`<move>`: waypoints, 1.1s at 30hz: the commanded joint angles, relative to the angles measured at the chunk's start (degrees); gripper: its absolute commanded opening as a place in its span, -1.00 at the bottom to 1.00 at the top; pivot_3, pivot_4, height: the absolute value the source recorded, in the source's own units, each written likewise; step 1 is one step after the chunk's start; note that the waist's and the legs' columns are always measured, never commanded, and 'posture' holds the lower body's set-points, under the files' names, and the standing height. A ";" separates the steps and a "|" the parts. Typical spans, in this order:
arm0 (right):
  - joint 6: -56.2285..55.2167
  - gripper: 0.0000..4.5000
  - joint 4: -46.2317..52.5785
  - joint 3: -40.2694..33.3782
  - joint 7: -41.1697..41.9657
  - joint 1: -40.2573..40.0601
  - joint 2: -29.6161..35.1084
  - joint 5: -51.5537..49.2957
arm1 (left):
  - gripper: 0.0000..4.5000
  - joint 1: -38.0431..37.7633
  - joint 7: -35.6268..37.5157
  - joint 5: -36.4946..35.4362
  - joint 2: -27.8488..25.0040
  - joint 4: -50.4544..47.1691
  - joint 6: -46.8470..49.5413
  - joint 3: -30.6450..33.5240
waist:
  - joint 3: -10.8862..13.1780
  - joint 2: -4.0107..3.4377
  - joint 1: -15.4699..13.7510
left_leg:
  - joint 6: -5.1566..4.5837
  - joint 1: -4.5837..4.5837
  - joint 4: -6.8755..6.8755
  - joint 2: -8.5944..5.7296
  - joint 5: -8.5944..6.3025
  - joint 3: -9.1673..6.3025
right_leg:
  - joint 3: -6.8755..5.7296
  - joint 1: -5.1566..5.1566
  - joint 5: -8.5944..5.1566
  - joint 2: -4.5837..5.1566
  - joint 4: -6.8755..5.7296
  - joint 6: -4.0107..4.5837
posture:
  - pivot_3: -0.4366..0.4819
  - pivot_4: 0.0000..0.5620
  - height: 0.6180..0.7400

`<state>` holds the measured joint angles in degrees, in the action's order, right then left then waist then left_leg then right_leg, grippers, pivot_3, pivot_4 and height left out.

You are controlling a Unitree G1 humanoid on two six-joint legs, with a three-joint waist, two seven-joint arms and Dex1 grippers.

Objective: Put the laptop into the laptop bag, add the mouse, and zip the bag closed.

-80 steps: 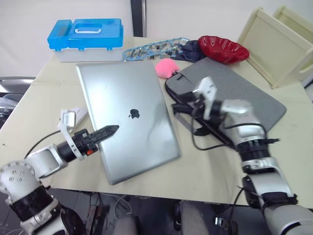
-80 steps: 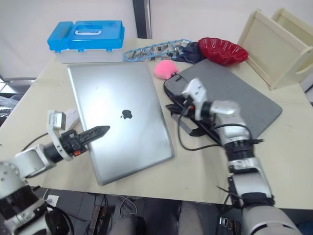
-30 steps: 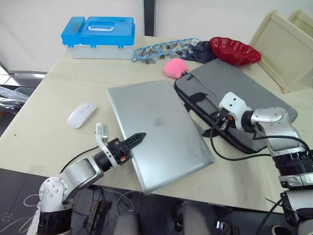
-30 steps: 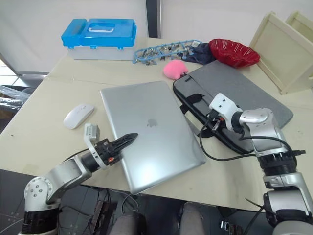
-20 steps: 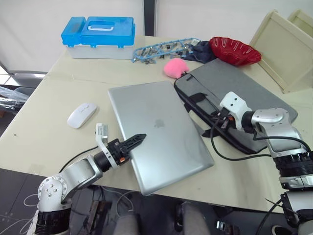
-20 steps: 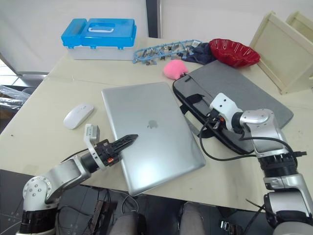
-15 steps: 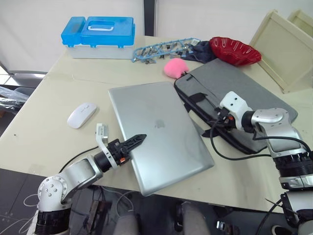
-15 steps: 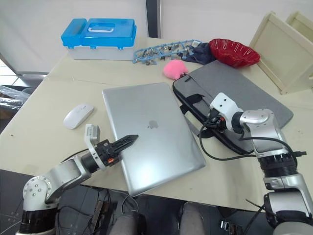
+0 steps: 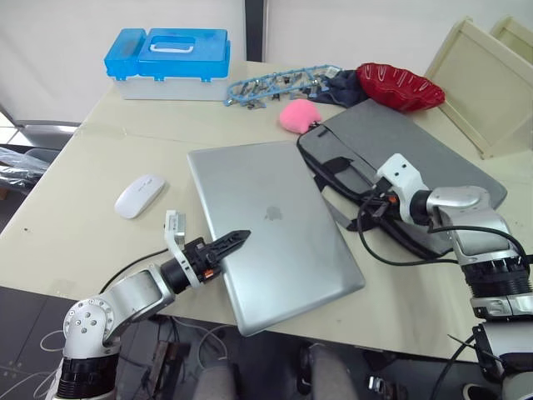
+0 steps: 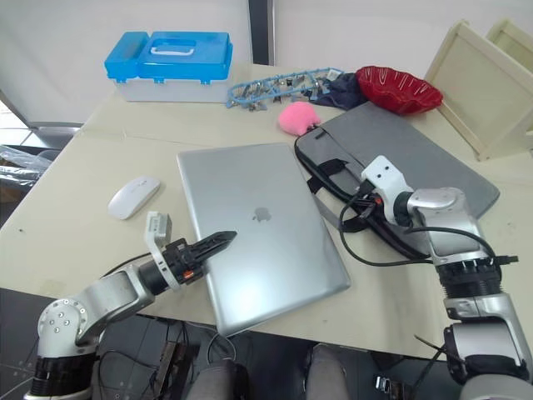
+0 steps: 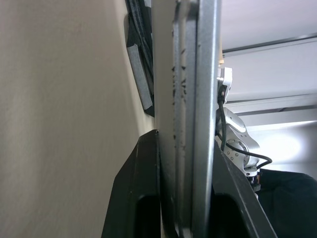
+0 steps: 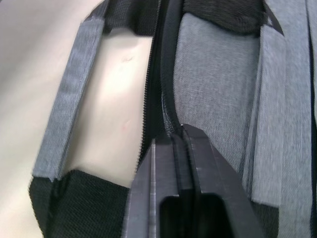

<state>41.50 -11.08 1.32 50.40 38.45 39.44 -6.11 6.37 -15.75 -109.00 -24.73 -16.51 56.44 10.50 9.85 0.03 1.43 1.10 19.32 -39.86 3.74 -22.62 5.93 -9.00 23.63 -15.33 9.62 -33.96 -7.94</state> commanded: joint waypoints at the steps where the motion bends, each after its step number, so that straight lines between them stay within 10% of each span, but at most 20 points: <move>1: 6.60 -0.98 2.04 -4.37 0.17 1.60 0.58 -4.75 | -0.81 2.78 4.23 -4.00 1.39 -1.13 0.53 0.95 | 0.01 -0.01 -0.07 | 0.00 0.00 0.01 0.00 0.00 0.00 | 0.00 0.00 0.00 0.00 0.00 0.00 | -0.05 -0.47 1.00; 20: 18.73 -0.98 7.68 -6.93 -3.57 2.90 0.80 -13.50 | -0.81 10.60 3.68 -4.00 6.09 9.58 9.91 5.58 | 0.01 -0.02 0.06 | 0.00 0.00 0.14 -0.01 0.00 0.01 | -0.04 0.02 0.00 -0.01 0.07 -0.01 | -0.05 -0.47 1.00; 24: 17.22 -0.38 7.24 -6.29 -5.23 2.15 0.16 -12.82 | -0.81 9.99 3.49 -4.00 3.91 9.63 10.76 5.09 | 0.01 -0.02 0.07 | 0.00 0.00 0.14 -0.01 0.00 0.01 | -0.03 0.02 0.01 -0.02 0.07 -0.01 | -0.05 -0.47 1.00; 33: 12.47 -0.38 7.64 -2.37 -4.40 0.16 1.41 -11.99 | -0.81 8.21 4.05 -4.00 2.70 7.94 10.58 4.22 | 0.01 -0.02 0.06 | 0.00 0.00 0.16 -0.01 0.00 0.01 | -0.03 0.02 0.01 -0.01 0.09 -0.01 | -0.05 -0.47 1.00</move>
<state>55.81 -5.56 -1.19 45.50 38.95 39.66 -18.86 14.18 -14.96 -109.06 -21.94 -4.25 67.19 14.40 9.86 0.01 1.48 1.11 19.32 -39.69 3.73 -22.62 5.94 -9.03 23.65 -15.33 9.60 -33.88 -7.95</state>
